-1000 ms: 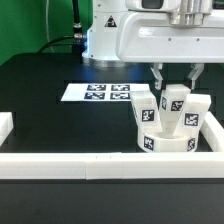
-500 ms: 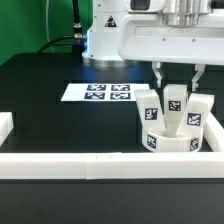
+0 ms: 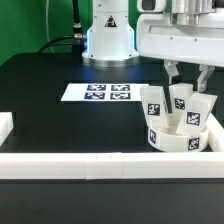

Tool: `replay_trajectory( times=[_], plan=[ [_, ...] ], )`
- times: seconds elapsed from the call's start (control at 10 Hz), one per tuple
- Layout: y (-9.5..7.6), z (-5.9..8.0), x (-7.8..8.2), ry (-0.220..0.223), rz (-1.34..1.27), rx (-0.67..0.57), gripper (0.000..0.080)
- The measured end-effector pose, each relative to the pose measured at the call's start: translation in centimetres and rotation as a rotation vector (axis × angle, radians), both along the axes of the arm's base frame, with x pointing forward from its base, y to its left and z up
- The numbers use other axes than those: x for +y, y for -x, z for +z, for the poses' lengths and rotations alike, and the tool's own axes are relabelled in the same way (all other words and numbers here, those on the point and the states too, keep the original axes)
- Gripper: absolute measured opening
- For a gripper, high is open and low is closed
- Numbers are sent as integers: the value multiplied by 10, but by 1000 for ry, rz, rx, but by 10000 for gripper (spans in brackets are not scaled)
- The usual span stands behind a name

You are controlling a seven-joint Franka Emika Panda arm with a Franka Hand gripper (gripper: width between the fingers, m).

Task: Assemble stool

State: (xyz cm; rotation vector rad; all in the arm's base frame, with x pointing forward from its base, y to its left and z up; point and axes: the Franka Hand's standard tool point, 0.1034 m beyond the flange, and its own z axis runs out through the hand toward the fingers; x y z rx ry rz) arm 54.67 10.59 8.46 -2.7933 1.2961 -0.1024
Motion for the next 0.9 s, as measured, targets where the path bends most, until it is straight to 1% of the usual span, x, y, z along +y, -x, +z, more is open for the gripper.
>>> replay_trajectory(
  times=[0.1,0.3,0.4,0.5,0.6,0.7,0.8,0.9],
  plan=[
    [0,0,1,-17,-89,3,334],
    [0,0,2,-36,-181,7,334],
    [1,0,3,-58,-285,10,334],
    [0,-1,1,-97,-417,-1,334],
    [1,-1,0,-127,-534,-9,334],
    [1,-2,3,-160,-683,-1,334],
    [2,-2,6,-179,-793,9,334],
    [3,-2,5,-198,-888,23,334]
  ],
)
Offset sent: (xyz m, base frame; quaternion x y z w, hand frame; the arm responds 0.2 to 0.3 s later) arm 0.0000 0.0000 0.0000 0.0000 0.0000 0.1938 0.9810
